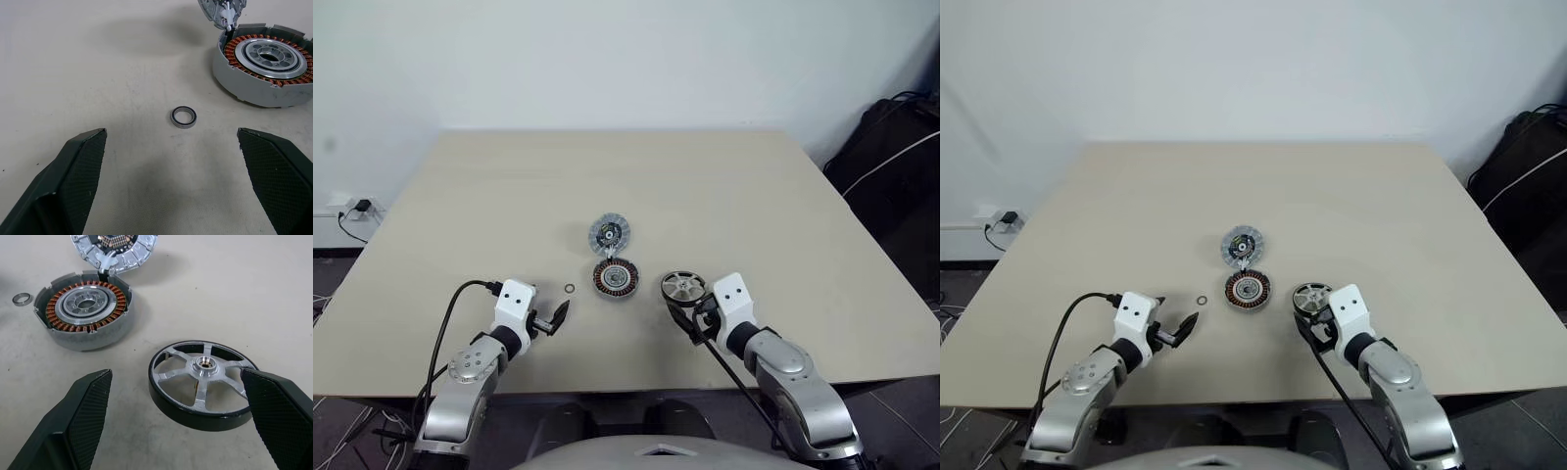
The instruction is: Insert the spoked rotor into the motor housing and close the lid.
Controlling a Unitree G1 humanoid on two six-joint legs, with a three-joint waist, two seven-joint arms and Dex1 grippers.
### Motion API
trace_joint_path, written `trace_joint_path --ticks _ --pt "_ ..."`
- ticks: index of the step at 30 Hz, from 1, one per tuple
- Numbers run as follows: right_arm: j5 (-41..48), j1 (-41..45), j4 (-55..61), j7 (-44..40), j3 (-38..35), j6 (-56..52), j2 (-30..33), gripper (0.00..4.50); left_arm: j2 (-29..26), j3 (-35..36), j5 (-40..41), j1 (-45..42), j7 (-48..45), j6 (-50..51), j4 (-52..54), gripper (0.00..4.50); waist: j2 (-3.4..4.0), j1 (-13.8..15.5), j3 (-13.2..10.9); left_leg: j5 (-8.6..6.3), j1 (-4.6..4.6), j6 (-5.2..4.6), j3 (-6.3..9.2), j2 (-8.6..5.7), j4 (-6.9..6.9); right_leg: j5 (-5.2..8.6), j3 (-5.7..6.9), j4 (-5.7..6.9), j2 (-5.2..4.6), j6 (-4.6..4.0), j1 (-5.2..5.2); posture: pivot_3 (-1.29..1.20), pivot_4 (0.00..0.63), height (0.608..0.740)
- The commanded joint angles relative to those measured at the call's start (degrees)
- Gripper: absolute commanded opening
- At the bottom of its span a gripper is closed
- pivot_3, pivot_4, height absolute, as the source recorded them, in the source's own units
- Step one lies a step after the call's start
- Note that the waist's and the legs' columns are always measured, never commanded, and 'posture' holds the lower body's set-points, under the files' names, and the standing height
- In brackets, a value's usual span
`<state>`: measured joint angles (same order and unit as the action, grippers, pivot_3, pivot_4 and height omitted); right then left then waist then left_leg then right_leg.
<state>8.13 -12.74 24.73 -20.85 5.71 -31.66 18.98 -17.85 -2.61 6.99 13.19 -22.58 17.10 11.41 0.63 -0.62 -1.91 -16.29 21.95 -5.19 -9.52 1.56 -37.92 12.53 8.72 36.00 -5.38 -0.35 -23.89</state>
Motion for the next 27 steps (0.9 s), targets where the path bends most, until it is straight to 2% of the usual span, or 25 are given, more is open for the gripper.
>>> trace_joint_path --ticks 1,14,27 --pt "0.0 0.1 0.3 0.2 -0.5 1.5 -0.1 4.47 0.2 0.1 0.5 -0.1 -0.2 0.0 1.4 4.49 0.00 0.0 0.0 0.01 0.00 0.01 0.00 0.00 0.00 0.00 0.00 0.00 0.00 0.00 0.00 0.00 0.000 0.740" --pt "0.0 0.5 -0.6 0.1 -0.4 2.2 -0.2 4.47 0.7 0.0 0.5 -1.0 0.4 -0.1 0.4 4.49 0.00 0.0 0.0 0.01 0.00 0.01 0.00 0.00 0.00 0.00 0.00 0.00 0.00 0.00 0.00 0.00 0.000 0.740" --pt "-0.6 1.2 -1.3 0.2 -0.1 2.7 -0.7 4.47 3.1 -1.9 -3.1 -12.5 2.5 -1.1 -12.1 4.49 -0.07 0.0 0.0 0.05 0.01 0.08 -0.01 -0.01 -0.03 -0.01 0.03 0.01 0.02 0.01 0.02 0.00 0.000 0.740"
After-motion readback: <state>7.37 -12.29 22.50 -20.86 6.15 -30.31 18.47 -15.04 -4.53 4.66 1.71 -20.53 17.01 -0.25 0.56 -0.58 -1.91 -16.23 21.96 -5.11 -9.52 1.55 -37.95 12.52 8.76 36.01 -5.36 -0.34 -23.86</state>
